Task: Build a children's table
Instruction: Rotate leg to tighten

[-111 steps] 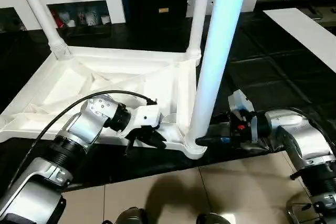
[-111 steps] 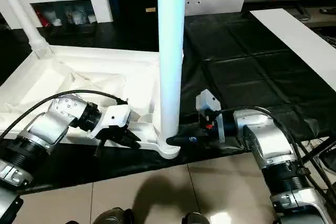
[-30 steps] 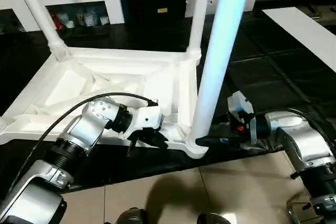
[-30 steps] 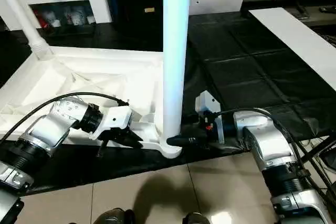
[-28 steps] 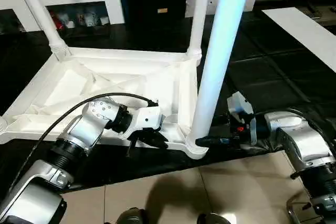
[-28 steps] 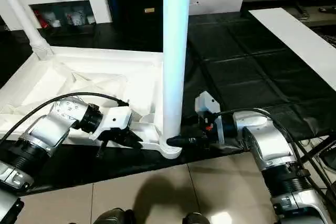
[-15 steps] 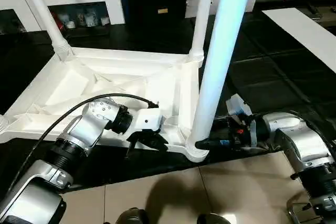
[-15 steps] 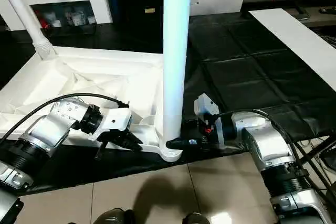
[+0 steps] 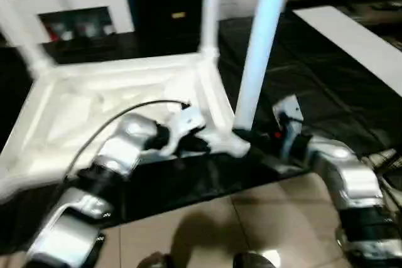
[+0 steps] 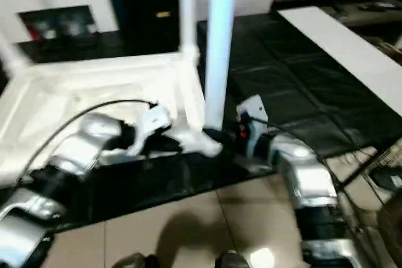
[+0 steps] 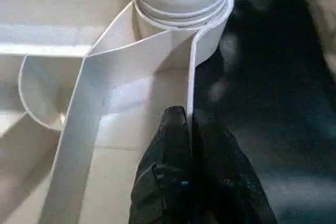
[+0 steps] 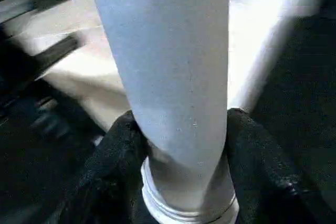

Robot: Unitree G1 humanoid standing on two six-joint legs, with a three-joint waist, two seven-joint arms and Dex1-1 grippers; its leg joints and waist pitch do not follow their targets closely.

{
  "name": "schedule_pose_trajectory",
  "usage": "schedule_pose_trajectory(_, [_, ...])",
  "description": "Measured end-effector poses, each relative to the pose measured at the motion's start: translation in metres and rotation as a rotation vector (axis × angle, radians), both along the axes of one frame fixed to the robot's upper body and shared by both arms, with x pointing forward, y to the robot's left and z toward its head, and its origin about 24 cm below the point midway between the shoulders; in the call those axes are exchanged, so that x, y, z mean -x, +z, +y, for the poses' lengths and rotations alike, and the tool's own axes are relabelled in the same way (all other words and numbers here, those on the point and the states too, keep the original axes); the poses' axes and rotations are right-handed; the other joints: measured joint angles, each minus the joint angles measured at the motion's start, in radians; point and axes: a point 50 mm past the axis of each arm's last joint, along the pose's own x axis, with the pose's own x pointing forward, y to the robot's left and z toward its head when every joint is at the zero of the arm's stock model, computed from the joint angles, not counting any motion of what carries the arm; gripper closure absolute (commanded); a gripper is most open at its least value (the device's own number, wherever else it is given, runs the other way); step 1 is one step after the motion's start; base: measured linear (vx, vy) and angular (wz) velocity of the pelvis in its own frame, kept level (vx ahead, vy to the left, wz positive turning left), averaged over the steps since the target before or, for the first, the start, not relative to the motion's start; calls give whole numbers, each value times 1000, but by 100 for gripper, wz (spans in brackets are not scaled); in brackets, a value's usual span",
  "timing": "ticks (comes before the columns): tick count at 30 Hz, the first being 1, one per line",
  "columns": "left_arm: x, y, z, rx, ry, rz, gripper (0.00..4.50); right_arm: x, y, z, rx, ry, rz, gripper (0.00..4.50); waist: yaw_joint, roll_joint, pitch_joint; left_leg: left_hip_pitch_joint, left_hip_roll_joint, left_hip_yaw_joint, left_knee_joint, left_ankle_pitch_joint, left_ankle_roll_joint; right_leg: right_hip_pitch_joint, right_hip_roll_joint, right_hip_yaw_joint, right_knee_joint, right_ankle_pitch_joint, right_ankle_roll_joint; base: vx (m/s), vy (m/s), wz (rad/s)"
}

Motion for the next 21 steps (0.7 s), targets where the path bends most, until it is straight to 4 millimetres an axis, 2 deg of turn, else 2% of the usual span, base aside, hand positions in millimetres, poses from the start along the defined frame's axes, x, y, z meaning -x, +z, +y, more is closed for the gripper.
schedule_pose_trajectory(2, [-3, 0, -5, 10, 57, -7, 450, -6, 2, 7, 13, -91, -5, 257, -10, 0, 0, 0, 0, -1, -1, 0, 0, -1, 0, -1, 0, 0, 0, 0, 0, 0])
schedule_pose_trajectory(4, [-7, 0, -11, 20, 123, -18, 450, -13, 4, 18, 9, -213, 1, 257, -14, 0, 0, -1, 0, -2, -1, 0, 0, -3, 1, -2, 0, 0, 0, 0, 0, 0])
schedule_pose_trajectory(5, [-8, 1, -14, 23, 144, -20, 450, -14, 4, 20, 6, -253, 2, 222, -14, 0, 0, -1, 0, -2, -2, 0, 0, -3, 1, -2, 0, 0, 0, 0, 0, 0])
schedule_pose_trajectory(7, [-8, 1, -16, 31, 161, -18, 450, -15, 5, 21, 5, -278, -5, 184, -11, 1, 0, -1, 0, -2, -2, 0, 0, -3, 1, -1, 0, 0, 0, 0, 0, 0])
schedule_pose_trajectory(10, [-8, 2, -17, 34, 152, -24, 450, -13, 5, 20, -1, -273, -17, 167, -8, 1, 0, -2, -1, -2, -3, -1, 0, -2, 1, -1, -1, 2, -2, 0, 0, 0])
schedule_pose_trajectory(17, [-3, 3, -8, 37, 67, -34, 450, -3, 6, 6, 16, -127, -62, 111, -2, 1, 0, -3, 1, -2, -7, -4, -1, -3, 1, -4, -2, 3, -5, 0, 0, 0])
schedule_pose_trajectory(21, [4, 3, 8, 7, -57, -53, 450, 8, 6, -9, 65, 83, -69, 77, 11, 1, 0, -2, 2, -2, -8, -5, -1, -3, 2, -4, -1, 3, -4, 0, 0, 0])
